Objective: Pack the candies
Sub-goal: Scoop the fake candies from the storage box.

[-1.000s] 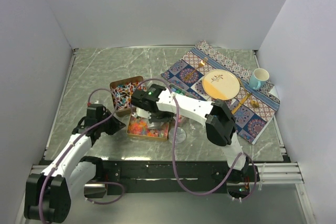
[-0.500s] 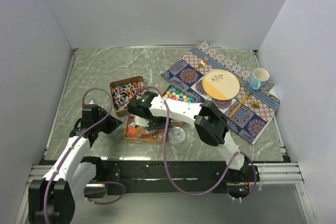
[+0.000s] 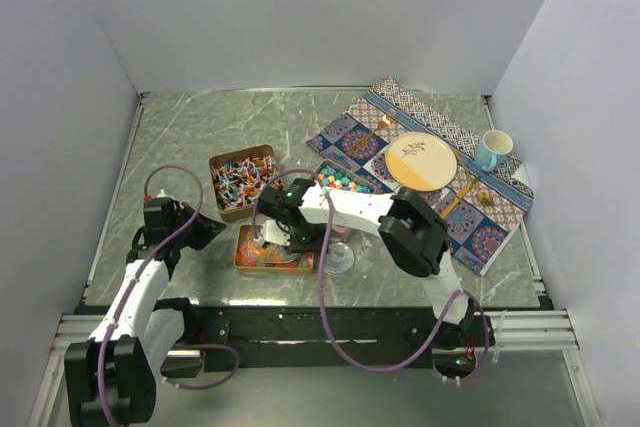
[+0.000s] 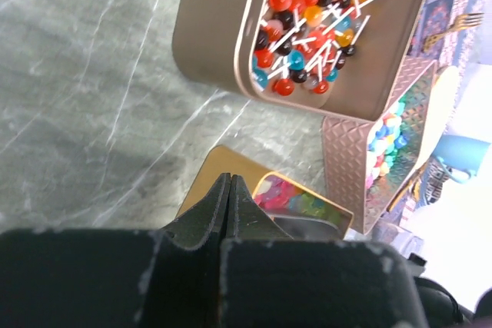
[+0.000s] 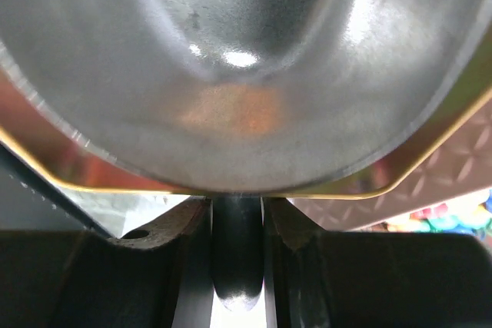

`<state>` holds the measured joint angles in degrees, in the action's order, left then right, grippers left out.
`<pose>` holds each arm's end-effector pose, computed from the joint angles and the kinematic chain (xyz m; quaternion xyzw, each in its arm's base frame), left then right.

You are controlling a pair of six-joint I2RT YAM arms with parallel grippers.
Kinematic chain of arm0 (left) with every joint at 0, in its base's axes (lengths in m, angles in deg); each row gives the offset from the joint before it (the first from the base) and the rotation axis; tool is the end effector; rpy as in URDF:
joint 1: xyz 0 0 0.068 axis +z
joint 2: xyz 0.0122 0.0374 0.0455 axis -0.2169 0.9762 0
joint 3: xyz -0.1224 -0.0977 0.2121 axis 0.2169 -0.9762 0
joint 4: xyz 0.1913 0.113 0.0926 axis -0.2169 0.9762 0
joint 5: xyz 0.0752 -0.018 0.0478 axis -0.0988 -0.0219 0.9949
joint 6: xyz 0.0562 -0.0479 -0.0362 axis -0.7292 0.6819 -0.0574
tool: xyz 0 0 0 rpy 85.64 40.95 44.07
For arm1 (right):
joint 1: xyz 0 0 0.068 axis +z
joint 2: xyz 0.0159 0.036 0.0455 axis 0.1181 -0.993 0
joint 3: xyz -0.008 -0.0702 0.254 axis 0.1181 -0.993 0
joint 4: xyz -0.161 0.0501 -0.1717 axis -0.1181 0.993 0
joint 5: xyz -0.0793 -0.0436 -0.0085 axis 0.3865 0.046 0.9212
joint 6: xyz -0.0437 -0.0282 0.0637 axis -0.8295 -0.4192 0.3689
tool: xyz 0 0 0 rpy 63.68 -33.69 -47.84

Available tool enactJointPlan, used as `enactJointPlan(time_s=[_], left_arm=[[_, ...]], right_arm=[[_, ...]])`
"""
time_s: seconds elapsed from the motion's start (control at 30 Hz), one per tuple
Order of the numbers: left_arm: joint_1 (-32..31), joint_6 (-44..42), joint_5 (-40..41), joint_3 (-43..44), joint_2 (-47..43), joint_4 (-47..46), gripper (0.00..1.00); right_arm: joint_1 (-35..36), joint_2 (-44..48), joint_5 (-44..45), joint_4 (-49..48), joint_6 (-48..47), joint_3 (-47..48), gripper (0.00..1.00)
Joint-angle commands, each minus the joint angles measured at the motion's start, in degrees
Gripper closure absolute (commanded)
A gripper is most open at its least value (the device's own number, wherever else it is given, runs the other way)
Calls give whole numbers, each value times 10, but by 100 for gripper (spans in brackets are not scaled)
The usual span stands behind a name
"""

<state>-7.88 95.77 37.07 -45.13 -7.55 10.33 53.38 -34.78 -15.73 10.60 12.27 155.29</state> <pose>0.1831 -0.0078 0.1547 -0.3680 0.8263 -0.2936 0.3093 0.1873 0.3192 0.1407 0.7289 -0.6837 0.0301 0.0197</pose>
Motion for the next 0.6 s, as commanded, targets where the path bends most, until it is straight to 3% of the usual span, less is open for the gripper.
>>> enactJointPlan(time_s=[0.0,0.57], left_arm=[[23,-28,-45,29,15,-47,99],[57,-137,-119,84,72,-41,99]], right_arm=[[-3,79,-72,-105,-26,-48,100],[-75,285,-247,-351,60,-223,100]])
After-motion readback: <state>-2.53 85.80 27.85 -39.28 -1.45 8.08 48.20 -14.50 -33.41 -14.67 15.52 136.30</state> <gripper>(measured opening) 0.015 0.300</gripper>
